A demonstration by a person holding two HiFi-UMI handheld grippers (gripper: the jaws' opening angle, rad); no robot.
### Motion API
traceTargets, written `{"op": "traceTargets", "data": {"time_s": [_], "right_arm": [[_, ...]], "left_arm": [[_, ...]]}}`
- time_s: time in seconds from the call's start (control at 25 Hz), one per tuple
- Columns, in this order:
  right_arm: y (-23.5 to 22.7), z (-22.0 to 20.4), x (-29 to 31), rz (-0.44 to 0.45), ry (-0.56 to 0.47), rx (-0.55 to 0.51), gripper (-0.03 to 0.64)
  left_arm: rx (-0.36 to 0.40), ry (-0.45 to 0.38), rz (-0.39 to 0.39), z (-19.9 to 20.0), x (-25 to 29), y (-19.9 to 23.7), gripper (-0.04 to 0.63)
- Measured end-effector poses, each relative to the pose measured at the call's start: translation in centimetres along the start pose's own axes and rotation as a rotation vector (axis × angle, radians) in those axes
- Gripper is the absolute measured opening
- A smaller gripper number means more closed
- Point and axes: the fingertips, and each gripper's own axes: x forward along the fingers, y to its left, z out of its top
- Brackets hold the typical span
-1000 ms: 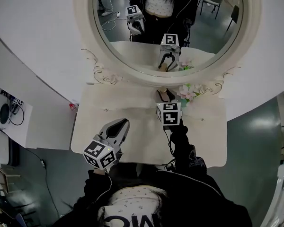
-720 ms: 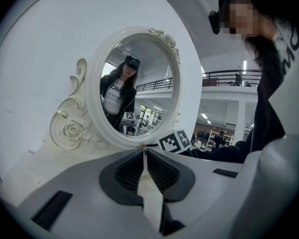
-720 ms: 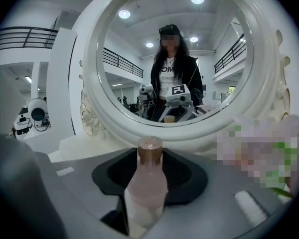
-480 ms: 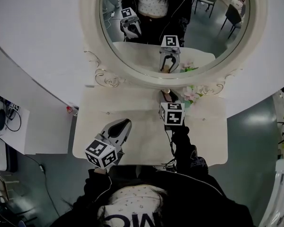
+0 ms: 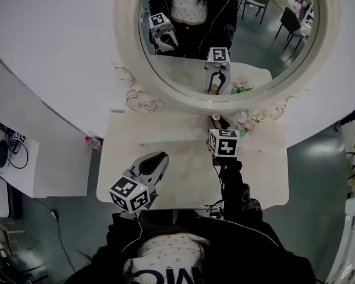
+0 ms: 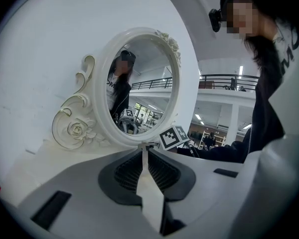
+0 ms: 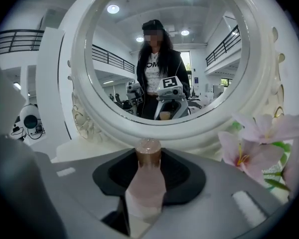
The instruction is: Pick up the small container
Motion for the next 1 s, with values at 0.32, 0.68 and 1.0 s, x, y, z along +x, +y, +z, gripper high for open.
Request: {"op": "traceTargets", "data": {"time_s": [0.32,0.68,1.0], "right_arm": [[2.9,1.3,-2.1,0.073,-0.003,0.003,0.150],[8.1,5.2,-7.1,0.167,-0.064,-0.047,0.150],[13.6,7.8,-11.9,0.252,-0.117,-0.066,0.150]], "left_arm": [[0.005,0.047,-0.071,-0.9,0.1,0.0,0.037],[0.006,0.087,-0.180,-1.6,1.2,-0.3,0.052],[-0.050,0.120,-0.246,-2.7,1.5,0.0,0.114]]}}
